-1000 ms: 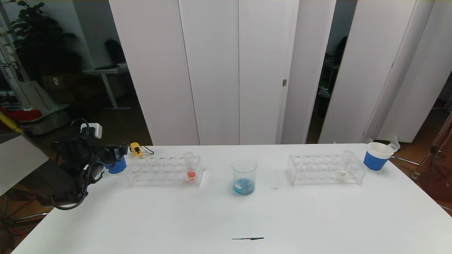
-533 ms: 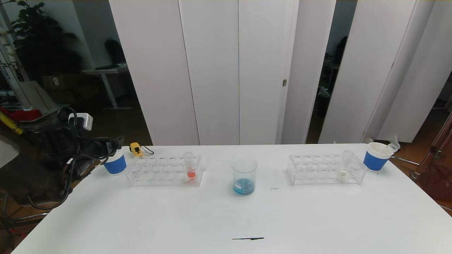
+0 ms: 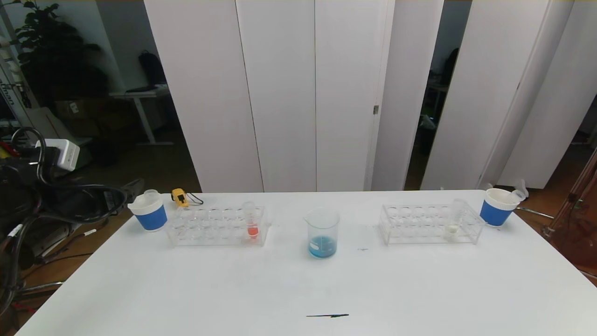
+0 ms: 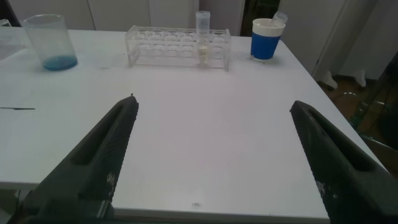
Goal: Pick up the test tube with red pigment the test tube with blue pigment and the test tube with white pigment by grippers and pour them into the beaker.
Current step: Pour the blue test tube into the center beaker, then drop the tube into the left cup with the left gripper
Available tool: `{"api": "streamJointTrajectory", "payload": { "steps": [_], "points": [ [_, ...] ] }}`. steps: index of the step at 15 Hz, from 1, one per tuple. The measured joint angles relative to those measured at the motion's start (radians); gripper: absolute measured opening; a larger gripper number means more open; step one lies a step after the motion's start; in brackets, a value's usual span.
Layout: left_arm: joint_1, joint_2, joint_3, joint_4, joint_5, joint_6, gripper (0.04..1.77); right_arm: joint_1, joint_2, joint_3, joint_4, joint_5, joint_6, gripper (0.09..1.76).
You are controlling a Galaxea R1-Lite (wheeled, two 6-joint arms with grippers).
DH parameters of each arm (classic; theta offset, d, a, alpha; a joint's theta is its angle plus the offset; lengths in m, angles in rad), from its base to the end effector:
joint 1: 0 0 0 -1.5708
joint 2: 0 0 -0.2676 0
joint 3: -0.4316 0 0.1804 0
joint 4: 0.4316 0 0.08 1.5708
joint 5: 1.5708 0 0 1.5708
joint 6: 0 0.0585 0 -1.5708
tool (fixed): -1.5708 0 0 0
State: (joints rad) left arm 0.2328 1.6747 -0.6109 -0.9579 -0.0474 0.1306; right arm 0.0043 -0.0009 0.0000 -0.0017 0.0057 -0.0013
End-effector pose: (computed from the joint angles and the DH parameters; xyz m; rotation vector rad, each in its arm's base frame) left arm 0.3032 0.0690 0.1449 0.1153 0.1169 0.1781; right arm 0.0347 0.0005 0.0757 -0.0013 -0.0026 0.0100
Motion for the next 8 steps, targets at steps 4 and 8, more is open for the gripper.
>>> {"api": "streamJointTrajectory", "payload": {
  "steps": [4, 8],
  "points": [
    [-0.004, -0.257, 0.121, 0.124, -0.05, 0.005, 1.75, 0.0, 0.0, 0.0, 0.0, 0.0, 0.0, 1.75],
    [-0.024, -0.536, 0.179, 0.31, -0.079, -0.001, 1.75, 0.0, 0.0, 0.0, 0.0, 0.0, 0.0, 1.75]
  ]
}}
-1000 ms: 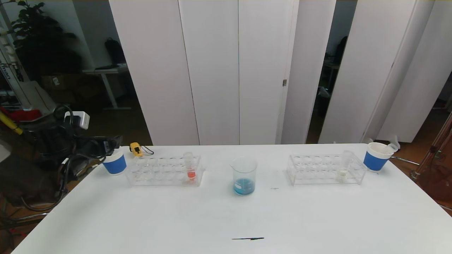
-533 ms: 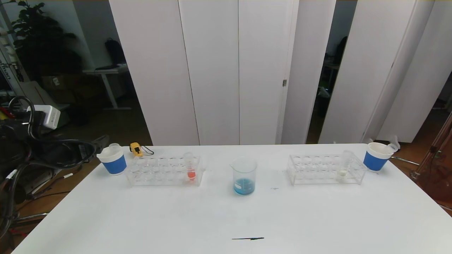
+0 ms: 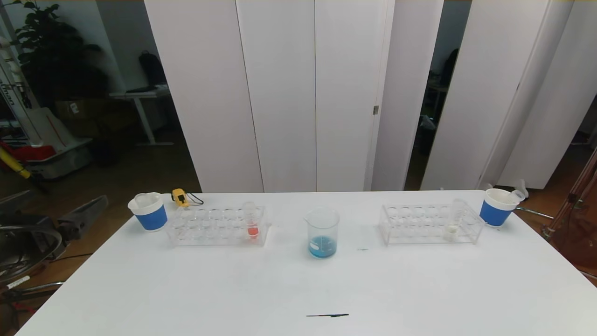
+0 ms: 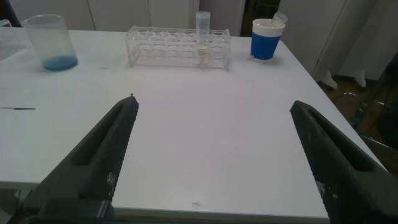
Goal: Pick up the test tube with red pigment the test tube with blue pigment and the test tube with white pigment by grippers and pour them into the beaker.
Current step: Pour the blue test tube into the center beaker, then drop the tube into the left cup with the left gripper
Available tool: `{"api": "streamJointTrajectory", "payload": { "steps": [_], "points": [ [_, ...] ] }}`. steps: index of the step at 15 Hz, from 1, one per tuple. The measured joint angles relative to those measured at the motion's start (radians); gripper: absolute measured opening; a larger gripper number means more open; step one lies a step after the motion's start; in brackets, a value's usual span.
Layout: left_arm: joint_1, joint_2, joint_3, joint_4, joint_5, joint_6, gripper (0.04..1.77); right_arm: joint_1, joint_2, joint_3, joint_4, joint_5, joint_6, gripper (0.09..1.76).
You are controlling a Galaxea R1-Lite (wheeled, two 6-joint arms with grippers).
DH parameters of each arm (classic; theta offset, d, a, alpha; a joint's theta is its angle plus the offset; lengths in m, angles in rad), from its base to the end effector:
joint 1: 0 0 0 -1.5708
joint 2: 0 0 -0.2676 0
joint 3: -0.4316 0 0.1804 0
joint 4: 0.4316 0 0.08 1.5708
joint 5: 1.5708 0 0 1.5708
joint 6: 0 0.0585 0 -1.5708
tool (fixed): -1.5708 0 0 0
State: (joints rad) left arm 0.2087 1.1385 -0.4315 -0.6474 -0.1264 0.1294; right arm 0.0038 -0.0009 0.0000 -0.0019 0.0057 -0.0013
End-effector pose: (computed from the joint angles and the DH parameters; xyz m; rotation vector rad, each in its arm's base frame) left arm 0.1965 0.0341 0.1857 0.1193 0.0640 0.0783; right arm 0.0347 0.0005 0.0758 -0.0013 -0.0028 0.0095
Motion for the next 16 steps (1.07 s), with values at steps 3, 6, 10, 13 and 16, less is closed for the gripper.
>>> {"api": "streamJointTrajectory", "payload": {
  "steps": [3, 6, 10, 13, 16],
  "points": [
    [-0.073, -0.213, 0.011, 0.156, 0.01, -0.003, 1.75, 0.0, 0.0, 0.0, 0.0, 0.0, 0.0, 1.75],
    [-0.164, -0.416, 0.013, 0.317, 0.033, 0.001, 1.75, 0.0, 0.0, 0.0, 0.0, 0.0, 0.0, 1.75],
    [-0.198, -0.643, 0.042, 0.489, 0.04, 0.001, 1.75, 0.0, 0.0, 0.0, 0.0, 0.0, 0.0, 1.75],
    [-0.199, -0.782, 0.081, 0.591, 0.038, -0.007, 1.75, 0.0, 0.0, 0.0, 0.0, 0.0, 0.0, 1.75],
    [-0.204, -0.906, 0.126, 0.66, 0.034, -0.003, 1.75, 0.0, 0.0, 0.0, 0.0, 0.0, 0.0, 1.75]
  ]
}}
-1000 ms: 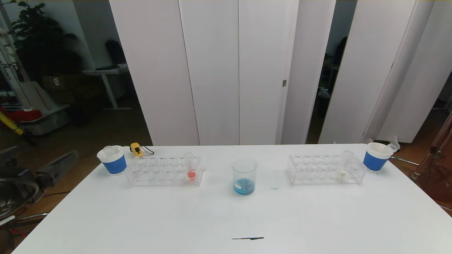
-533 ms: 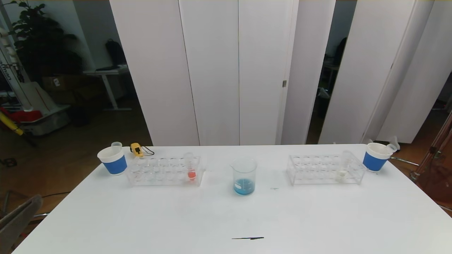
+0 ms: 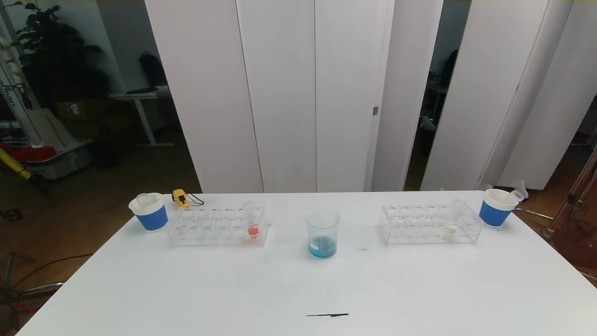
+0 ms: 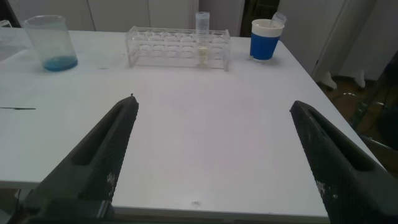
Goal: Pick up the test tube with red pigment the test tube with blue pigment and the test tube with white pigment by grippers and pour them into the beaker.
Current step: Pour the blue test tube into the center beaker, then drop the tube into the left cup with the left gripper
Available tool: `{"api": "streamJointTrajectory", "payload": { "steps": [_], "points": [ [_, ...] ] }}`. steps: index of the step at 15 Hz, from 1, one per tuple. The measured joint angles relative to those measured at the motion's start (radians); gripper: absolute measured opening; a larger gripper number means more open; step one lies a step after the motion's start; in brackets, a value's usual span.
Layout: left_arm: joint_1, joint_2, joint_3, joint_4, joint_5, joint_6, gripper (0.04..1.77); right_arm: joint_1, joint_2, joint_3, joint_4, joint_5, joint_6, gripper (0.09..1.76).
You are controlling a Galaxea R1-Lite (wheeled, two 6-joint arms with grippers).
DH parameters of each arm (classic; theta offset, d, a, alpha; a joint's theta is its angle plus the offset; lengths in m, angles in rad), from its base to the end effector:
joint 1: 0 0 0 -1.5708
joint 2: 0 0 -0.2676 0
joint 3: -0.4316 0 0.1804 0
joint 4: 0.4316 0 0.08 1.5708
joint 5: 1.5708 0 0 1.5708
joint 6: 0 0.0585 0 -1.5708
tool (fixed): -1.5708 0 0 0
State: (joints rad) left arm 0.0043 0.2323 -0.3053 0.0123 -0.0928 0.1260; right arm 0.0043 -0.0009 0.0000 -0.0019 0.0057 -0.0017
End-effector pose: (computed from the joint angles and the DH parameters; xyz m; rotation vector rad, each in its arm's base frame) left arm 0.0355 -0.0053 0.1572 0.1288 -0.0661 -0.0845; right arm 0.0347 0.0005 0.0758 -0.0017 -0.0028 0.0100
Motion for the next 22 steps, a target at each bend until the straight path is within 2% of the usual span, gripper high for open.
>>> {"api": "streamJointTrajectory", "payload": {
  "steps": [5, 10, 13, 15, 22],
  "points": [
    [-0.004, -0.183, 0.159, 0.0, -0.008, 0.003, 1.75, 0.0, 0.0, 0.0, 0.0, 0.0, 0.0, 1.75],
    [-0.004, -0.23, 0.288, -0.082, 0.024, -0.008, 1.75, 0.0, 0.0, 0.0, 0.0, 0.0, 0.0, 1.75],
    [-0.004, -0.233, 0.302, -0.001, 0.051, -0.019, 1.75, 0.0, 0.0, 0.0, 0.0, 0.0, 0.0, 1.75],
    [-0.004, -0.234, 0.303, 0.0, 0.053, -0.044, 1.75, 0.0, 0.0, 0.0, 0.0, 0.0, 0.0, 1.75],
    [-0.004, -0.235, 0.304, 0.0, 0.053, -0.045, 1.75, 0.0, 0.0, 0.0, 0.0, 0.0, 0.0, 1.75]
  ]
}}
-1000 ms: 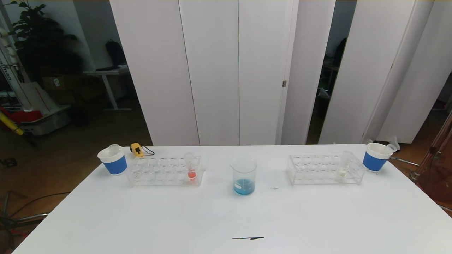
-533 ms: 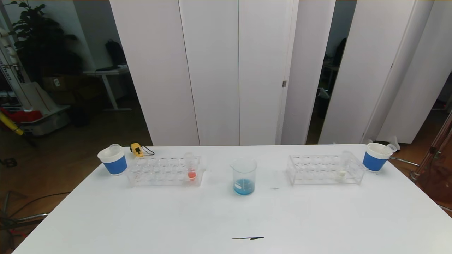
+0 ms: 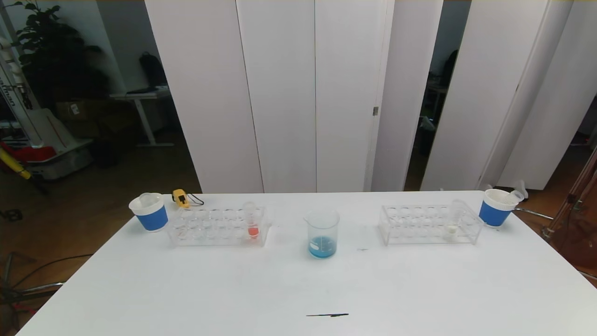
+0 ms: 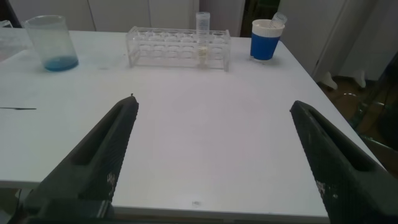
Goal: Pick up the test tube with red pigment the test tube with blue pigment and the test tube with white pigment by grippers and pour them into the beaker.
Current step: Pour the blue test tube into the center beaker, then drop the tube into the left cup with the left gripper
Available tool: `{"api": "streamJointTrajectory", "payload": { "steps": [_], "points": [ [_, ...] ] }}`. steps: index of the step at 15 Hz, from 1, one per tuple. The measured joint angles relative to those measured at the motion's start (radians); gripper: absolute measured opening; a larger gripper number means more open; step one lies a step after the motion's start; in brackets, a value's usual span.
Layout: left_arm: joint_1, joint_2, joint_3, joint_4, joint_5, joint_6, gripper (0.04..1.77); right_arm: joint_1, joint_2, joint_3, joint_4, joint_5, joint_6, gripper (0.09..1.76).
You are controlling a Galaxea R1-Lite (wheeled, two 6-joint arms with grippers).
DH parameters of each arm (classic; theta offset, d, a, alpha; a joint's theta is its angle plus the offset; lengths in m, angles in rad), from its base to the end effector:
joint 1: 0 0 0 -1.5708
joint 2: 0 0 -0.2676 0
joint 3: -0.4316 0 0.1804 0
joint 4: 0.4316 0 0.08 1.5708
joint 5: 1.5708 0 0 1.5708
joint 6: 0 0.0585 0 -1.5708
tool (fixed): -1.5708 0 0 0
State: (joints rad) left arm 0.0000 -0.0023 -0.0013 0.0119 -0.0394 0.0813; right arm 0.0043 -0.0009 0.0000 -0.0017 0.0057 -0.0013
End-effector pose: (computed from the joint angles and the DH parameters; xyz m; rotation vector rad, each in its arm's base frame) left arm 0.0344 -0.0023 0.0743 0.0811 0.0067 -0.0397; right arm 0.0347 0.0005 0.0757 -0.0013 -0.0026 0.0100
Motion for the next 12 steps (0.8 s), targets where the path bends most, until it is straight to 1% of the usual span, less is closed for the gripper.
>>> {"api": "streamJointTrajectory", "payload": {
  "steps": [12],
  "points": [
    [0.0, 0.0, 0.0, 0.002, 0.0, 0.0, 1.75, 0.0, 0.0, 0.0, 0.0, 0.0, 0.0, 1.75]
  ]
}}
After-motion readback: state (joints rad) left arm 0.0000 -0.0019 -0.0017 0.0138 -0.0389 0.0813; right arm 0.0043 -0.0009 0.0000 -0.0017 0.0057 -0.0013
